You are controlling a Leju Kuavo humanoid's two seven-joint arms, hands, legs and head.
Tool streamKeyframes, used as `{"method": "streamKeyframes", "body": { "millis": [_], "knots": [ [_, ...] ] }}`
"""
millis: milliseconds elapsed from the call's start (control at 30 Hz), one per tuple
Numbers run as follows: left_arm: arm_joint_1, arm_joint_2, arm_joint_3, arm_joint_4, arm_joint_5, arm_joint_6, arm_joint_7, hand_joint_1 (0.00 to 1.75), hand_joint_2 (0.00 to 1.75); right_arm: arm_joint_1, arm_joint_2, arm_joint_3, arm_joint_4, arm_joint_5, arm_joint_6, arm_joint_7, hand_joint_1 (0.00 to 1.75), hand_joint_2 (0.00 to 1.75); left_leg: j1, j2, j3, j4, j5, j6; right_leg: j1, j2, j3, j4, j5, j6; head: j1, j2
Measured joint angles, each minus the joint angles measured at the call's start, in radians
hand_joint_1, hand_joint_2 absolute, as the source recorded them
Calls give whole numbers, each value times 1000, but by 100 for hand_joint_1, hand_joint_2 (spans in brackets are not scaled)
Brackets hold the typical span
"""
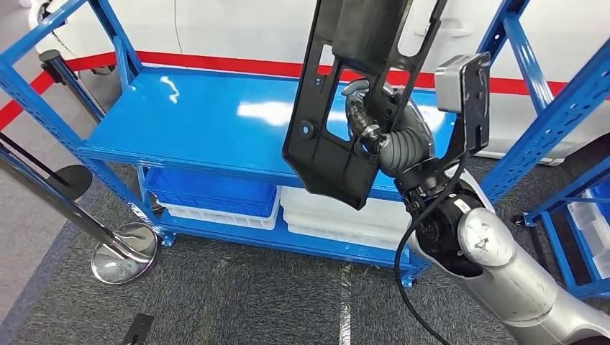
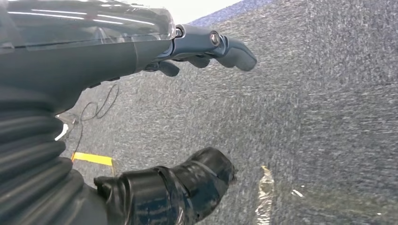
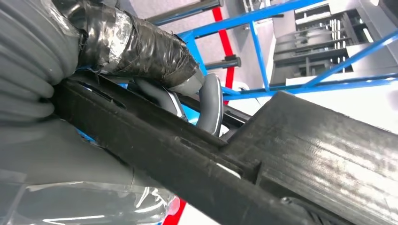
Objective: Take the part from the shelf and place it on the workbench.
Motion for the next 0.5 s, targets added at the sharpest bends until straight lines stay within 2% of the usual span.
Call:
{"method": "streamKeyframes", "body": {
  "millis": [33, 67, 133, 167, 200, 233, 267, 333, 367, 400, 467, 500],
  "knots": [
    [1, 0, 0, 0, -1, 0, 0, 0, 175, 0, 0, 0, 0, 1, 0, 2, 175, 175, 1, 0, -9, 17, -22, -4, -1, -1, -9, -2, 11, -9, -2, 0],
    [2, 0, 1, 0, -2, 1, -1, 0, 175, 0, -1, 0, -1, 3, 0, 3, 175, 175, 2, 0, -22, 52, -62, -7, -2, -2, -19, -4, 22, -16, -4, 0],
    [1, 0, 1, 0, -3, 2, -3, 0, 175, -1, -1, 0, -1, 8, -1, 3, 175, 175, 1, -1, -44, 165, -160, -8, 4, -4, -40, -3, 41, -26, -6, 0],
    [1, 0, 1, 0, -4, 2, -4, 0, 175, -1, -1, 0, -1, 11, -3, 4, 175, 175, 0, -1, -48, 217, -187, -6, 8, -4, -52, -3, 50, -30, -6, 0],
    [0, -1, 1, 0, -4, 2, -4, 0, 175, -1, -1, 0, -1, 13, -6, 4, 175, 175, -2, -1, -42, 249, -192, -3, 12, -5, -65, -1, 60, -32, -6, 0],
    [0, -1, 1, 0, -4, 2, -4, 0, 175, -1, -1, 0, -2, 16, -10, 5, 175, 175, -6, -1, -21, 251, -175, 3, 17, -5, -78, 1, 69, -33, -6, 0],
    [0, -1, 1, 0, -4, 2, -4, 0, 175, -1, -2, 0, -2, 21, -14, 5, 175, 175, -11, -1, 14, 222, -149, 12, 21, -4, -91, 2, 79, -34, -6, 0],
    [-4, 0, 1, 0, -5, 2, -2, 0, 175, -5, -3, 0, -5, 36, -23, 6, 175, 175, -24, -1, 115, 96, -134, 40, 28, -5, -112, 3, 97, -33, -6, 0],
    [-5, 0, 1, 0, -5, 2, -1, 0, 175, -8, -4, 0, -7, 44, -26, 7, 175, 175, -29, -1, 154, 38, -140, 48, 28, -6, -117, 1, 106, -30, -5, 0],
    [-7, 0, 1, 1, -5, 1, -1, 0, 175, -12, -5, 0, -8, 48, -28, 8, 175, 175, -34, -1, 177, -3, -148, 54, 25, -7, -119, -2, 115, -26, -5, 0],
    [-7, -1, 1, 1, -5, 1, -1, 0, 175, -16, -6, 0, -10, 51, -28, 9, 175, 175, -39, -1, 178, -31, -136, 57, 21, -9, -119, -14, 136, -15, -8, 0],
    [-6, -2, 1, 1, -5, 1, -1, 0, 175, -16, -7, 0, -10, 51, -27, 10, 175, 175, -37, 1, 175, -42, -121, 61, 20, -9, -121, -15, 135, -9, -9, 0]
  ]
}}
